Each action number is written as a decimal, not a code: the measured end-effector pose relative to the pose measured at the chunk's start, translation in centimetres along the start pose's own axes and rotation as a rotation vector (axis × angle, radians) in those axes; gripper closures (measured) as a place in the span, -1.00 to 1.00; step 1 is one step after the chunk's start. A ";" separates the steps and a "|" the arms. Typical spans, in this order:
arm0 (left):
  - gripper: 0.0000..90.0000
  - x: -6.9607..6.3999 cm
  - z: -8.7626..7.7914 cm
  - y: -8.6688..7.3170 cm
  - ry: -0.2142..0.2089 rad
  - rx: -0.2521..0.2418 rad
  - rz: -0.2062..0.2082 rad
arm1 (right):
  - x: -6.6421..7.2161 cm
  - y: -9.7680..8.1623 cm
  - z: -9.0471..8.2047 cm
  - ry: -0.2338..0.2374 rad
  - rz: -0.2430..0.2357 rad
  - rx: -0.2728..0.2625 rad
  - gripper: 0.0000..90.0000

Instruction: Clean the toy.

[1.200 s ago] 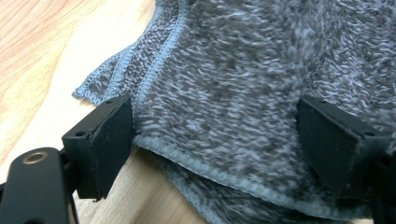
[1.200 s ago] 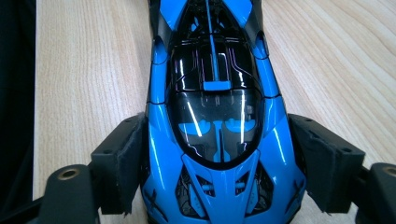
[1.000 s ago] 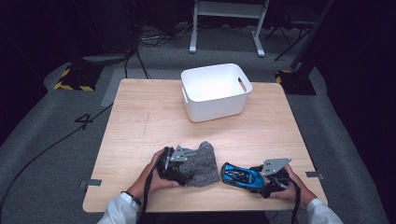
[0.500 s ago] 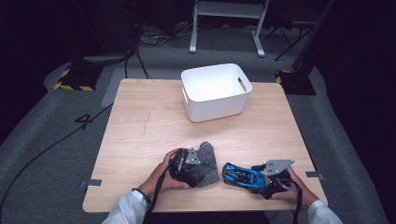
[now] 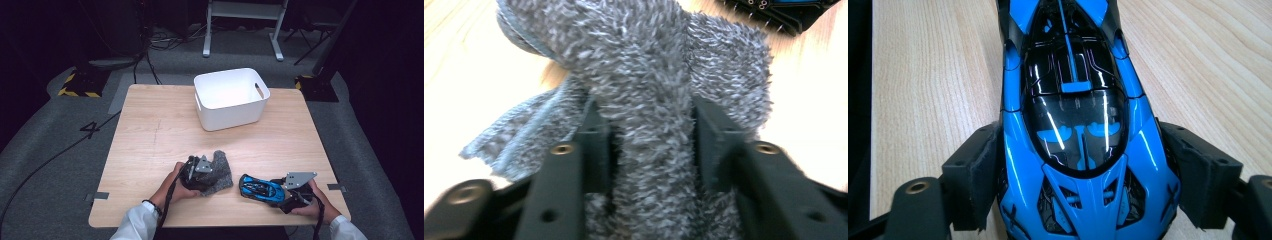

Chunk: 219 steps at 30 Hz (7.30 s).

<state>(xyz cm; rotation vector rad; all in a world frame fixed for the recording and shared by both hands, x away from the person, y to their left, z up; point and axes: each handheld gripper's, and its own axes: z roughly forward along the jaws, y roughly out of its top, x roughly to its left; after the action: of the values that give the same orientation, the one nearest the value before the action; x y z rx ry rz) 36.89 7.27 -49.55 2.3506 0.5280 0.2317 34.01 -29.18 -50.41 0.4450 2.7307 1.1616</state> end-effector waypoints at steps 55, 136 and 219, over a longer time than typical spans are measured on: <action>0.59 -0.2 0.8 3.0 -0.094 -0.080 0.049 | -1.9 2.0 2.2 -0.002 0.007 0.001 -0.52; 0.49 -4.8 3.7 9.1 -0.106 -0.015 0.114 | -1.9 1.7 2.1 0.006 -0.002 -0.032 -0.44; 0.38 -1.1 2.1 7.5 -0.001 0.011 -0.004 | -2.0 1.8 2.2 0.006 0.000 -0.028 -0.44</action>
<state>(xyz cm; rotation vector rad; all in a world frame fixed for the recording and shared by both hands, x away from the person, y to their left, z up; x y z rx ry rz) 38.88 0.50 -46.05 2.3602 0.5347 0.2262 36.79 -27.14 -50.61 0.4394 2.7161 1.2010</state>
